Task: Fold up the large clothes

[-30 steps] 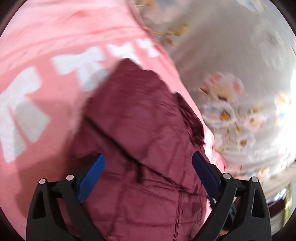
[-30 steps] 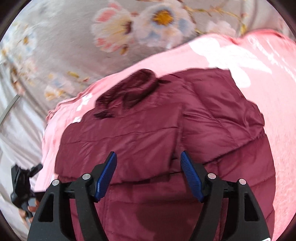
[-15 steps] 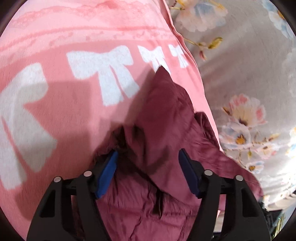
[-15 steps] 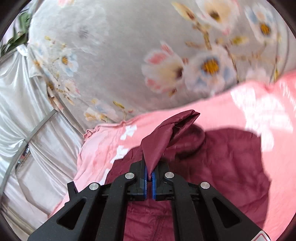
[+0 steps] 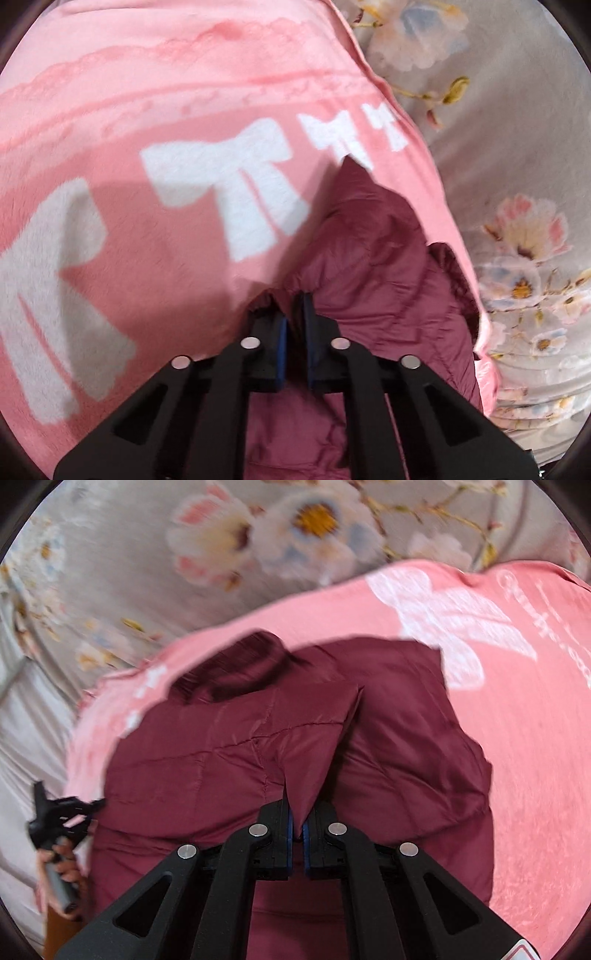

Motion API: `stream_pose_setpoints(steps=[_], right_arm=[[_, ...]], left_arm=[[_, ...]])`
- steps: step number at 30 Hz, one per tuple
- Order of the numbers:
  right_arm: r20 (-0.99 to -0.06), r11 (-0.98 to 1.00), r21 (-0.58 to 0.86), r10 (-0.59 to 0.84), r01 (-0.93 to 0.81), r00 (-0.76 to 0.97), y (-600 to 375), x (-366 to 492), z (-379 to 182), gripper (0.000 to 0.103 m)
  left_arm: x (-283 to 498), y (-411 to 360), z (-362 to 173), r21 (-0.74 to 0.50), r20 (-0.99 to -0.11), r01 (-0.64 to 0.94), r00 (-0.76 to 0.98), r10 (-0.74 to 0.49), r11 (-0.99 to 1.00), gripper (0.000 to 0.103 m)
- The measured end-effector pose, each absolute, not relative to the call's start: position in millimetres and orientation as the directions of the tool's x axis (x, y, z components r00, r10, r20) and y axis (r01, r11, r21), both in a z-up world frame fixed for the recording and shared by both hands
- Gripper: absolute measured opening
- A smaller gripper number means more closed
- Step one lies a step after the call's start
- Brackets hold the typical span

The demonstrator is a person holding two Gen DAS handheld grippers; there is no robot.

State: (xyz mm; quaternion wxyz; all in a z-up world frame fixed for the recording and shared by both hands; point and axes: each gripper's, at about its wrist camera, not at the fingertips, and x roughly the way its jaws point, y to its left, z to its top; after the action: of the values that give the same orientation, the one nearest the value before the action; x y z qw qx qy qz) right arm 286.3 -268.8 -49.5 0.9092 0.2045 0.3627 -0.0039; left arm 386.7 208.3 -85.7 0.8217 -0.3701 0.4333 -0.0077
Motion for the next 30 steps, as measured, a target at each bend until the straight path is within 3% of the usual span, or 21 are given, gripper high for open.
stream_pose_setpoints(steps=[11,17,21,24,26,30], right_arm=[[-0.717,0.936,0.283,0.06,0.211,0.695,-264.2,293.7,-80.1,0.001],[-0.728,0.955,0.208,0.006,0.212,0.686,-256.5,294.8,-76.3,0.001],[-0.71,0.938,0.246,0.004,0.243,0.704,-267.1,268.0,-62.0,0.014],[-0.682,0.935,0.227,-0.047,0.272,0.73,-271.6,242.0,-42.7,0.022],[-0.648,0.938,0.25,-0.021,0.238,0.762,-261.7,236.2,-25.7,0.02],[-0.626,0.968,0.235,0.078,0.092,0.776,-205.4,255.7,-9.5,0.007]], left_arm=[[376.8,188.2,-86.3,-0.478,-0.733,-0.242,0.639,-0.232,0.844,0.003],[375.8,164.1,-79.8,-0.298,-0.758,-0.21,0.645,-0.097,0.931,0.003],[370.2,147.2,-69.1,-0.135,-0.768,-0.165,0.64,0.002,0.977,0.005],[350.8,147.4,-50.6,-0.076,-0.746,-0.127,0.666,0.028,0.989,0.014],[342.2,144.8,-33.9,-0.059,-0.731,-0.108,0.682,0.03,0.992,0.014],[343.8,111.4,0.6,-0.139,-0.706,-0.014,0.702,-0.09,0.99,0.014]])
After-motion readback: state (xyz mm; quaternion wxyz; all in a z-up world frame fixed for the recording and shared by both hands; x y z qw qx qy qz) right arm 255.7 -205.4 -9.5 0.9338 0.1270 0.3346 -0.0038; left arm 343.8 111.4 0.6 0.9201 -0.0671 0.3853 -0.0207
